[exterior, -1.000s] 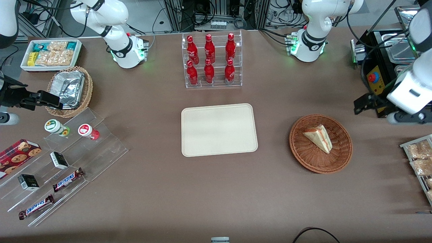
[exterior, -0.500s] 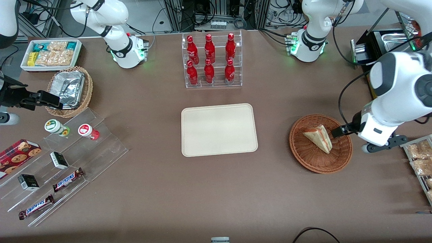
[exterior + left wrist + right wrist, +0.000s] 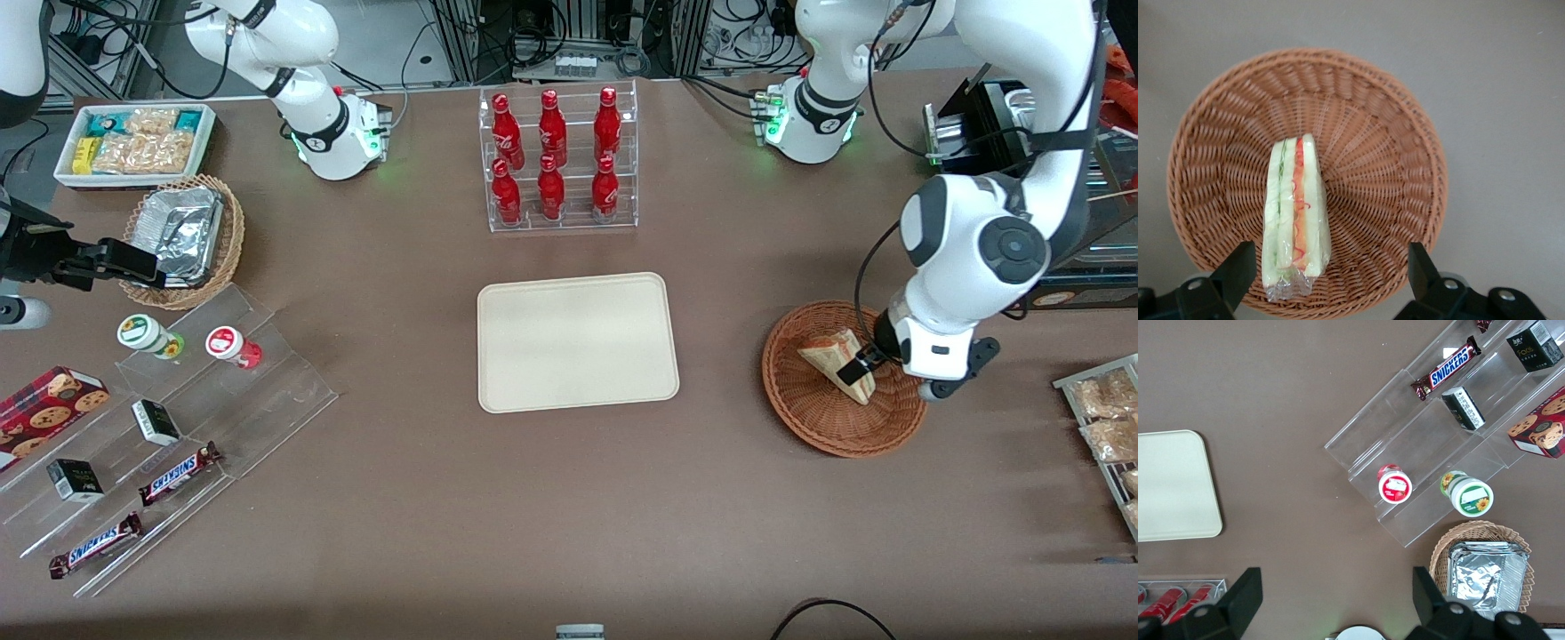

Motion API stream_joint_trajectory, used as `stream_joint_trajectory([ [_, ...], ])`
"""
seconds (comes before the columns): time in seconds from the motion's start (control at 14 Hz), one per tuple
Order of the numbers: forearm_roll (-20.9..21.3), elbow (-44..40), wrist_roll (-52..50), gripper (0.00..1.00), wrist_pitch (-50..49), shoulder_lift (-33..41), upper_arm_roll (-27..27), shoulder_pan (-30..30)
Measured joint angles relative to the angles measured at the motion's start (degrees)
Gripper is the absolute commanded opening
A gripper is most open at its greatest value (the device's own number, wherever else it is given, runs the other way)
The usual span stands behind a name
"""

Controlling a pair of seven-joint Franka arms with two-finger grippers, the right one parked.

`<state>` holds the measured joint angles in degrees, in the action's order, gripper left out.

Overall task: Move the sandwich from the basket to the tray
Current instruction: 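Close the left gripper on the upright wrapped sandwich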

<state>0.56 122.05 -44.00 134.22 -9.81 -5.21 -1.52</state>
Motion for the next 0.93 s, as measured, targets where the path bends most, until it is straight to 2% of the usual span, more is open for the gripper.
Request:
stream_joint_trajectory([
  [0.36, 0.0, 5.1, -0.5, 1.00, 1.9, 1.7, 0.2, 0.2],
  [0.93, 0.0, 10.6, -1.8, 1.00, 11.2, 0.8, 0.6, 0.8],
])
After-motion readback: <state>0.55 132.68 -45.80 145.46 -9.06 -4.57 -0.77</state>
